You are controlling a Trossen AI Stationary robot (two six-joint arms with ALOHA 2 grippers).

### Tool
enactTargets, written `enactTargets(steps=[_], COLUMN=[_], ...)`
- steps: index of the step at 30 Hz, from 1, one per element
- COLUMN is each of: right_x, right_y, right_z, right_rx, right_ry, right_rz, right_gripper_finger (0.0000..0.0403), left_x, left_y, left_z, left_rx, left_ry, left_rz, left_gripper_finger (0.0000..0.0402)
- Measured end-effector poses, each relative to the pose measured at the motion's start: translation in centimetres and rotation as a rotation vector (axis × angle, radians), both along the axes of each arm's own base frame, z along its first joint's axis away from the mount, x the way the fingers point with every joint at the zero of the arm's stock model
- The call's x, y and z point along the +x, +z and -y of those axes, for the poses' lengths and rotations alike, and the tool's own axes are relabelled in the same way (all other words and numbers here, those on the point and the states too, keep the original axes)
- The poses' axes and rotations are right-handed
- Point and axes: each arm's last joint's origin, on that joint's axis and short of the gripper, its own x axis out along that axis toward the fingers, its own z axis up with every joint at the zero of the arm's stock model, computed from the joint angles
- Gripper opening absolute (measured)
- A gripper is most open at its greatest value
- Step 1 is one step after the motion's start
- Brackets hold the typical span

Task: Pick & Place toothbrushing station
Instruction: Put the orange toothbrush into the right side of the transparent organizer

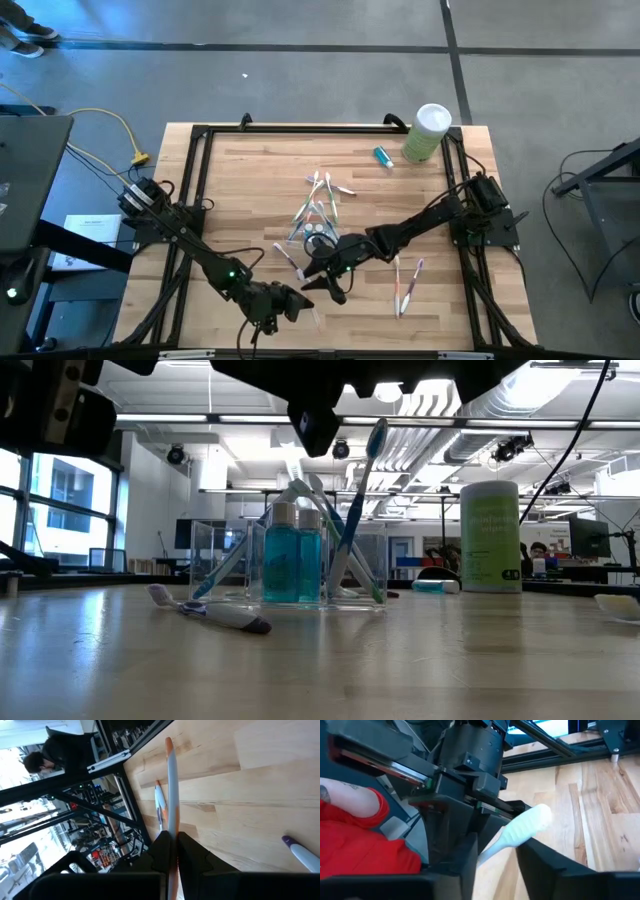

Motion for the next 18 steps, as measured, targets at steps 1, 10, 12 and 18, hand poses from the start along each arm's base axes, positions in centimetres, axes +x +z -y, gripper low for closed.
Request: enactTargets(steps=[1, 10, 12, 18], right_x=[0.01, -0.01, 0.01, 0.01], right_y=[0.01, -0.06, -0.30, -0.30], right_z=[0.00, 0.02, 0.06, 0.12], right_rx=[-0.003, -0.062, -0.081, -0.103], right_ry=[-0.005, -0.005, -0.006, -0.028], right_rz=[0.003, 0.022, 0.017, 0.016], right_gripper_finger=[0.0103, 0.0012, 0.0009, 0.0008], left_x=[0.00, -0.04, -0.07, -0.17], left_y=[-0.03, -0.17, -0.08, -0.25], left_z=[-0.02, -0.11, -0.07, -0.06], left_rx=[0.002, -0.125, -0.158, -0.180], left_ry=[0.002, 0.065, 0.077, 0.095], left_rz=[-0.002, -0.037, -0.041, -0.058], left_gripper_finger=[0.0012, 0.0046, 0.0063, 0.0088])
